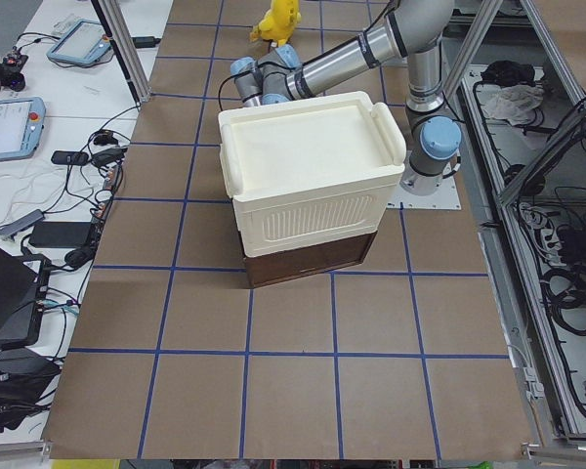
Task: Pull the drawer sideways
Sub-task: 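Close the left gripper around the white drawer handle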
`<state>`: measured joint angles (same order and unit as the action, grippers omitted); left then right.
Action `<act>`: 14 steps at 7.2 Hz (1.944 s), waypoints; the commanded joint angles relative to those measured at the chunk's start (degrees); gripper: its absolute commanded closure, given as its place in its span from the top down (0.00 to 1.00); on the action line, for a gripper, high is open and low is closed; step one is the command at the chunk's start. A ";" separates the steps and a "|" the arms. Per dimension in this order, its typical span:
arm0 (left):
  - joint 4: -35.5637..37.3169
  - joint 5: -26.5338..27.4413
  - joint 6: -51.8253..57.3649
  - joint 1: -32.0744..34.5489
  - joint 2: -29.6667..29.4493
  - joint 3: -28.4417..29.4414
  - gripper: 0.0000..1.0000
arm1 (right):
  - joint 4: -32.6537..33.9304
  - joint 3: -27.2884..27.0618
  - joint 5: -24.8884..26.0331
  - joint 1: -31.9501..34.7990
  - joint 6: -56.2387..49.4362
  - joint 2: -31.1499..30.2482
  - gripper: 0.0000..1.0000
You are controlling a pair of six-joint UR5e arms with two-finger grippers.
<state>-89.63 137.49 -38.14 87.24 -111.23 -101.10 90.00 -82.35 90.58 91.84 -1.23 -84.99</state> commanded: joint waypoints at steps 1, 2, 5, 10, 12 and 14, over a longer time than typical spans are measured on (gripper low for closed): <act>0.07 -0.38 -0.26 -0.23 0.22 0.55 0.54 | 0.00 0.00 -0.05 0.00 0.00 0.00 1.00; 0.33 -0.38 -0.26 -0.23 0.22 0.64 0.52 | 0.00 0.00 0.04 0.00 0.00 0.00 1.00; 0.68 -1.70 -0.27 -0.23 0.22 0.82 0.38 | 0.00 0.00 -0.05 0.00 0.00 0.00 1.00; -0.02 -1.61 -0.26 -0.23 0.84 0.65 0.11 | 0.00 0.00 -0.05 0.00 0.00 0.00 1.00; -0.63 -1.61 -0.26 -0.23 1.36 0.73 0.00 | 0.00 0.00 0.04 0.00 -0.09 0.00 1.00; -0.55 -1.61 -0.26 -0.15 1.72 0.82 0.00 | 0.00 0.00 -0.05 0.00 0.00 0.00 1.00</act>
<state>-90.18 135.88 -38.41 87.02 -109.68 -100.34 90.00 -82.35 90.55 91.85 -1.26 -84.99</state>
